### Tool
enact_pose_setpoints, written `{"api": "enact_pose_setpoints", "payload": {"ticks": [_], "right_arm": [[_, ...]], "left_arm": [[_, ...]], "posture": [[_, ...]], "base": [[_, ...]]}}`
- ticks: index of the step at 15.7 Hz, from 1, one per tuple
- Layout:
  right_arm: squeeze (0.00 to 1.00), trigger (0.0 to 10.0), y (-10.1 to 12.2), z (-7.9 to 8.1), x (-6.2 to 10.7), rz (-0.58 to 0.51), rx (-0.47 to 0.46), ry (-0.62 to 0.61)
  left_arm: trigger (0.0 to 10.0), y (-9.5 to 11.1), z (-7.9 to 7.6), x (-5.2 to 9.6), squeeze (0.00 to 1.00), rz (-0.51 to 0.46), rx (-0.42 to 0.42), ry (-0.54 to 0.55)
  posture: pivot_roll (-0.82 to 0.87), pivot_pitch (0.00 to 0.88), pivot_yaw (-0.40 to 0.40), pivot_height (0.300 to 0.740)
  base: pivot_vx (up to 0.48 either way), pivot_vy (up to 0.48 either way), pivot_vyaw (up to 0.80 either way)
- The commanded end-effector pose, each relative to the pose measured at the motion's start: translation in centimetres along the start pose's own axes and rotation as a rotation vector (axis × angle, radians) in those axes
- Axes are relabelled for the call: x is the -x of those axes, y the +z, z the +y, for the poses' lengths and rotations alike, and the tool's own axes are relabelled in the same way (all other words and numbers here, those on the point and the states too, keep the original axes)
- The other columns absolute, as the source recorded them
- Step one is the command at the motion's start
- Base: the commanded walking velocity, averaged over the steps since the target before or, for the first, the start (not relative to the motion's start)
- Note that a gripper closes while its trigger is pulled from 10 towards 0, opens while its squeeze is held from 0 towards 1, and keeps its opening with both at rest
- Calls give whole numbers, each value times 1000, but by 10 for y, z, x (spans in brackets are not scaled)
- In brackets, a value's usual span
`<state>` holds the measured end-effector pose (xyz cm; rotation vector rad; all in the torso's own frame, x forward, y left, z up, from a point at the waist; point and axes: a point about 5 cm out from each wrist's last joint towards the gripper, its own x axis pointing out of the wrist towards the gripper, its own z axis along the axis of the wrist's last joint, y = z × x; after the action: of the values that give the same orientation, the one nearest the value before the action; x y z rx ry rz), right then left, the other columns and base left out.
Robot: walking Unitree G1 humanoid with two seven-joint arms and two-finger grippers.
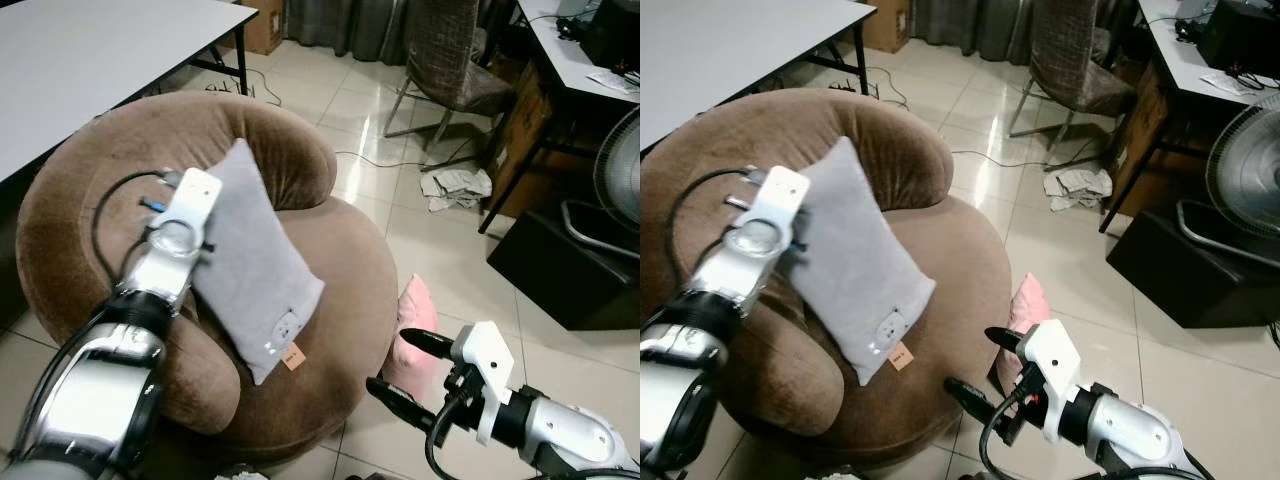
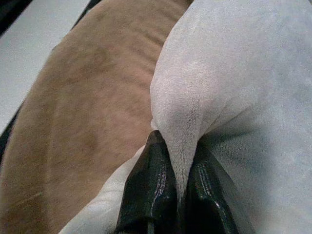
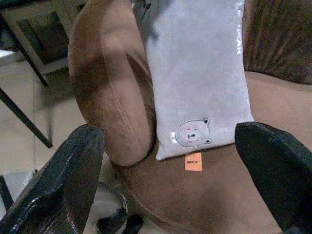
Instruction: Move the pillow to the sofa from floor
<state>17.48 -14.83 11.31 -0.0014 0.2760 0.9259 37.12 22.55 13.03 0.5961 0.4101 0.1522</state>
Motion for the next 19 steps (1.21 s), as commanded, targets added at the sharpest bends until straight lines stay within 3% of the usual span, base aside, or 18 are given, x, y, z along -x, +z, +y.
{"api": "enact_pose_setpoints", "payload": {"ticks": [1,2,5,8,10,11,12,13,14,16,19], "right_arm": [[0,10000,4,-2,2,-15,-3,18],[0,10000,5,-2,1,-18,-2,29],[0,10000,9,-6,-2,-36,19,35],[0,10000,14,-11,-2,-62,33,14],[0,10000,19,-20,-1,-96,97,-78],[0,10000,23,-27,-2,-115,124,-159],[0,10000,29,-36,-2,-145,192,-285],[0,10000,36,-45,-3,-186,244,-479],[0,10000,36,-55,-2,-192,201,-635],[0,10000,36,-58,1,-245,122,-749],[0,10000,24,-63,3,-257,11,-908]], "left_arm": [[10000,1,8,2,502,1,27,17],[10000,-3,9,3,1000,9,44,20],[10000,-10,9,4,1000,16,86,25],[10000,3,20,9,1000,-41,119,92],[10000,28,35,14,1000,-236,126,141],[10000,43,37,20,1000,-398,227,122],[10000,48,35,25,0,-465,368,56],[10000,49,29,33,0,-487,531,-63],[10000,41,13,43,0,-468,521,-192],[10000,35,-4,60,0,-544,437,-284],[10000,27,-23,74,0,-553,424,-363]], "posture": [[99,32,-48,740],[99,32,-48,740],[104,24,-57,740],[103,15,-61,740],[97,13,-67,740],[94,12,-70,740],[92,10,-74,740],[88,8,-75,740],[83,8,-73,740],[79,7,-69,740],[77,6,-72,740]], "base": [[0,0,0],[0,0,0],[0,0,0],[0,0,0],[0,0,0],[0,0,0],[0,0,0],[0,0,0],[0,0,0],[0,0,0],[0,-160,0]]}}
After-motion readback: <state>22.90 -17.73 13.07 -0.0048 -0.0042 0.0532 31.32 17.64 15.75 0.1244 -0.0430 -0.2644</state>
